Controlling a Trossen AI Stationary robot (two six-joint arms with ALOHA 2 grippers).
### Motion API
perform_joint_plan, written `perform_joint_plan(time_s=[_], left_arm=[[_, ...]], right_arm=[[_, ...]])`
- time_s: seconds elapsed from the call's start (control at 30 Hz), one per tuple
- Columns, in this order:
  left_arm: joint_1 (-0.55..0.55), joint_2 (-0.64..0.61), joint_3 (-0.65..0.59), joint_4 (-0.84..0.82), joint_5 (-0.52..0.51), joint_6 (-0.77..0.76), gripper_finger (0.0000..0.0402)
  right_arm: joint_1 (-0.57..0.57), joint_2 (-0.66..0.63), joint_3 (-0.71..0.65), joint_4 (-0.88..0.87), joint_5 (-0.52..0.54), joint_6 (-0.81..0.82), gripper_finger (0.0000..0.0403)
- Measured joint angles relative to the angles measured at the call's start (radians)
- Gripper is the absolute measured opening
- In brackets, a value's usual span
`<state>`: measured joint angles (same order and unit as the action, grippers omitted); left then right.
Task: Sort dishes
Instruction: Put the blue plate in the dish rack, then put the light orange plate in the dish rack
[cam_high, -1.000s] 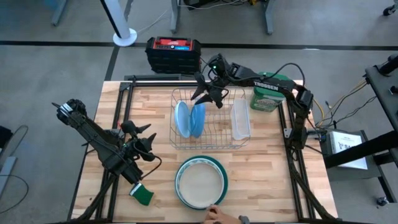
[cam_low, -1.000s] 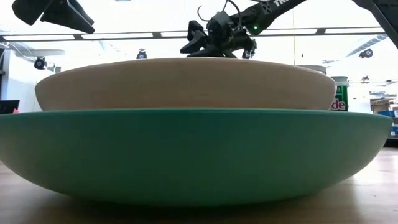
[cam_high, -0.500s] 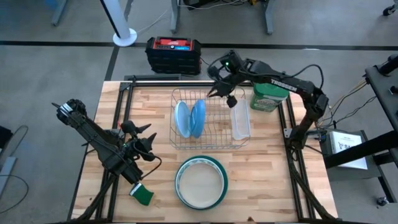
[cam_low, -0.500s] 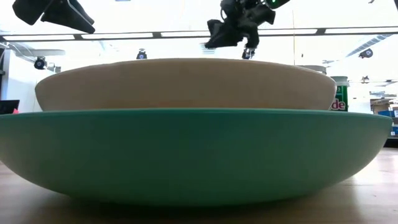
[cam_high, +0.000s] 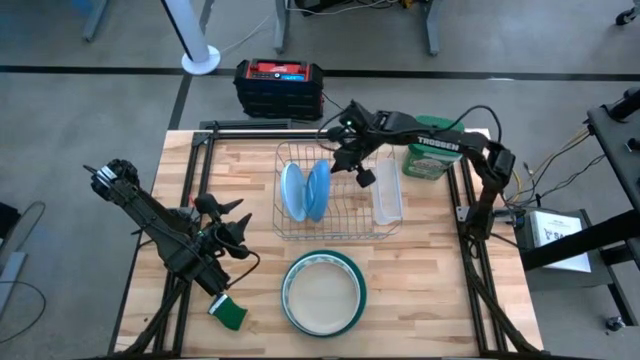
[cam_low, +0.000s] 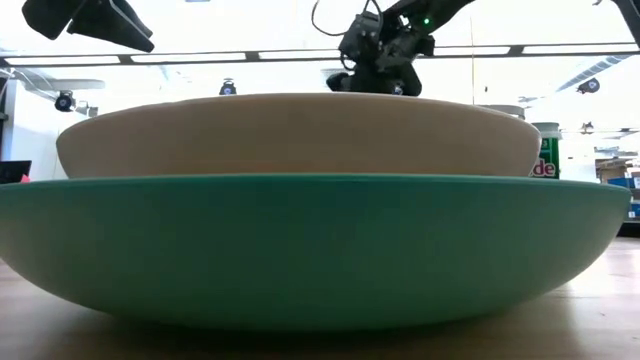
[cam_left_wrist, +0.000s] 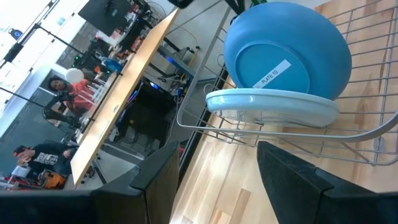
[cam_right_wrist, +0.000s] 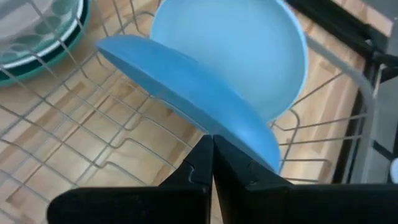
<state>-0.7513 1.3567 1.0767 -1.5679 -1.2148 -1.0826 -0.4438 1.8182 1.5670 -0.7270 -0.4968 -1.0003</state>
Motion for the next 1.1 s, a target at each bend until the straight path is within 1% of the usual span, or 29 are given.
perform_joint_plan(time_s=[0.27, 0.37, 0.47, 0.73, 0.77, 0.87, 1.0, 1.1], left_arm=[[0.000, 0.000, 0.000, 0.000, 0.000, 0.000, 0.0205], [0.000, 0.000, 0.000, 0.000, 0.000, 0.000, 0.0205], [0.000, 0.000, 0.000, 0.000, 0.000, 0.000, 0.0205], [0.000, 0.000, 0.000, 0.000, -0.001, 0.000, 0.0205], [0.000, 0.000, 0.000, 0.000, -0.001, 0.001, 0.0205], [0.000, 0.000, 0.000, 0.000, -0.001, 0.000, 0.0205], [0.001, 0.000, 0.000, 0.021, -0.002, -0.013, 0.0205], [0.001, 0.001, 0.008, 0.065, -0.005, -0.039, 0.0205]], right_arm=[[0.060, 0.009, -0.001, 0.192, 0.054, 0.012, 0.0000], [0.074, 0.009, -0.001, 0.237, 0.084, 0.012, 0.0000], [0.079, 0.009, -0.001, 0.236, 0.129, 0.014, 0.0000], [0.083, 0.009, -0.001, 0.238, 0.135, 0.027, 0.0000], [0.083, 0.006, -0.001, 0.234, 0.148, 0.030, 0.0000], [0.083, -0.016, -0.001, 0.169, 0.245, 0.035, 0.0000], [0.081, -0.093, -0.001, 0.041, 0.401, 0.071, 0.0000], [0.090, -0.171, -0.019, 0.000, 0.467, 0.138, 0.0000]])
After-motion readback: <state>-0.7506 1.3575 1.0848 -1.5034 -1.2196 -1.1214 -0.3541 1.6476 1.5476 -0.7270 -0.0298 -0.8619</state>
